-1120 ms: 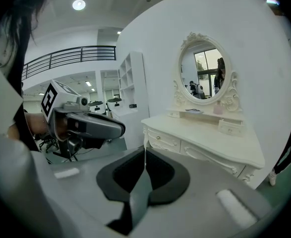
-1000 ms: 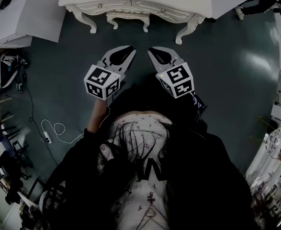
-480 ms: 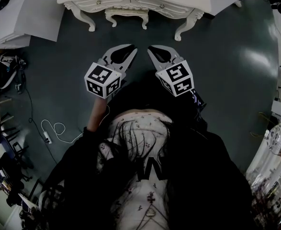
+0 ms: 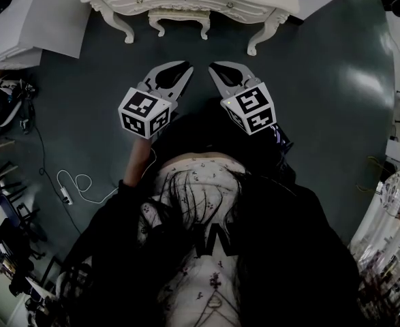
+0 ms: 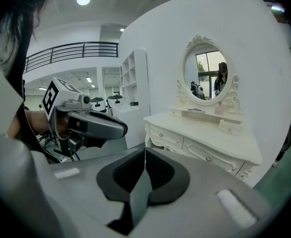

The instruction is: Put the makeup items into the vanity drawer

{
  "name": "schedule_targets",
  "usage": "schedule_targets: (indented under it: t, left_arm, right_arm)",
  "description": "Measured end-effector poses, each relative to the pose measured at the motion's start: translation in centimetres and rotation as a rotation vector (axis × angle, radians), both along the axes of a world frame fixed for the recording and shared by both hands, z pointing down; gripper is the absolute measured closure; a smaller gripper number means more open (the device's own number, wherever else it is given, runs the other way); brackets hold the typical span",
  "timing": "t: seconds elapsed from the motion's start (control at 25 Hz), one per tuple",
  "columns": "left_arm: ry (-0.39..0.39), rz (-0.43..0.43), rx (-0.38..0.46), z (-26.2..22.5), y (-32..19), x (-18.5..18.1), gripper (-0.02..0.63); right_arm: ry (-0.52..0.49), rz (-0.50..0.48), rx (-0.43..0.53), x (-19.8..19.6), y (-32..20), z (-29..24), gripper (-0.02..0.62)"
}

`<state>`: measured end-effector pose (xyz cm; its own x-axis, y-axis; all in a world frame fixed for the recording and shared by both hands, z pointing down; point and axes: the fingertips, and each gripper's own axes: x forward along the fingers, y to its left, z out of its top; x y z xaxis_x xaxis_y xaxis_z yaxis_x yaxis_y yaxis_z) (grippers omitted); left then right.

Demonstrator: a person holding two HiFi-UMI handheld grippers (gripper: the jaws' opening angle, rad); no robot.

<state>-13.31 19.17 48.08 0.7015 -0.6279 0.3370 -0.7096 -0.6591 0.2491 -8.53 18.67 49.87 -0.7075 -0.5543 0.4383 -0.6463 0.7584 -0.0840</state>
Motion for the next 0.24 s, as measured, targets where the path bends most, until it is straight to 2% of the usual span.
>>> schedule_targets:
  t: [0.24]
  left_arm:
    - [0.007,0.002,0.003,0.05,0.29,-0.37,0.565]
  right_arm:
    - [0.011,0.0,0.007,-0.34,0.21,-0.06,0.577]
